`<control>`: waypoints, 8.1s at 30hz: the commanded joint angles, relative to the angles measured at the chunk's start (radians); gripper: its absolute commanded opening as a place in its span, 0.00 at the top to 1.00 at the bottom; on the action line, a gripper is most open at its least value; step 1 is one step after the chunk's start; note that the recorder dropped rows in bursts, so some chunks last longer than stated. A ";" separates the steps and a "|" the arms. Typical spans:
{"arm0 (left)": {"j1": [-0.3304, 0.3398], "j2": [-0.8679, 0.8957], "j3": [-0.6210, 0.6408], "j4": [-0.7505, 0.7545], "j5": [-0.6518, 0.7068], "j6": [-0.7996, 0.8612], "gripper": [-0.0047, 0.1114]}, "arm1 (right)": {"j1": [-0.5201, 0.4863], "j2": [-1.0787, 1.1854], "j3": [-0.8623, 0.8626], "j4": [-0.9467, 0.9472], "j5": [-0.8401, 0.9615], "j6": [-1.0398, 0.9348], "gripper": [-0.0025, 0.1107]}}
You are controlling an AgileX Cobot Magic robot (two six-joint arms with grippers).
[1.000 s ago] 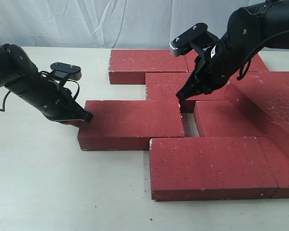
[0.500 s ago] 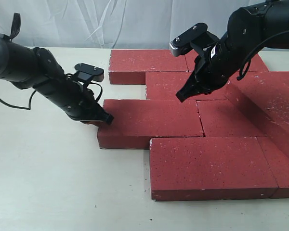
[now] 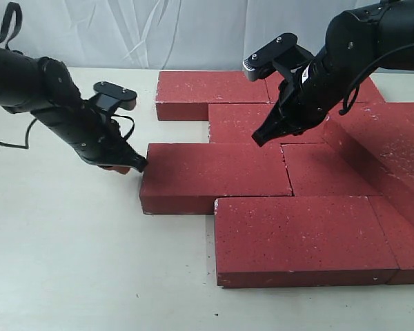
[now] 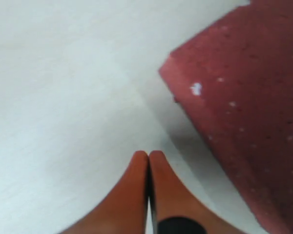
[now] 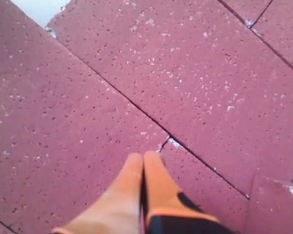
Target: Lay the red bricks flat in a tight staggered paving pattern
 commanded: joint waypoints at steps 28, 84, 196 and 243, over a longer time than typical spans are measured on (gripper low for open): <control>-0.151 0.096 -0.455 -0.454 0.237 0.424 0.96 | -0.628 -0.182 -0.104 -0.138 0.475 0.198 0.98; -0.083 0.019 -0.242 -0.231 0.300 0.371 0.96 | -0.403 0.049 -0.218 0.139 0.374 -0.001 0.98; 0.072 0.114 -0.611 -0.270 0.381 0.321 0.96 | -0.042 -0.134 -0.046 0.295 0.028 -0.241 0.98; 0.522 -0.076 0.055 -0.358 -0.164 0.349 0.96 | 0.193 0.463 -0.759 0.086 0.303 -0.124 0.98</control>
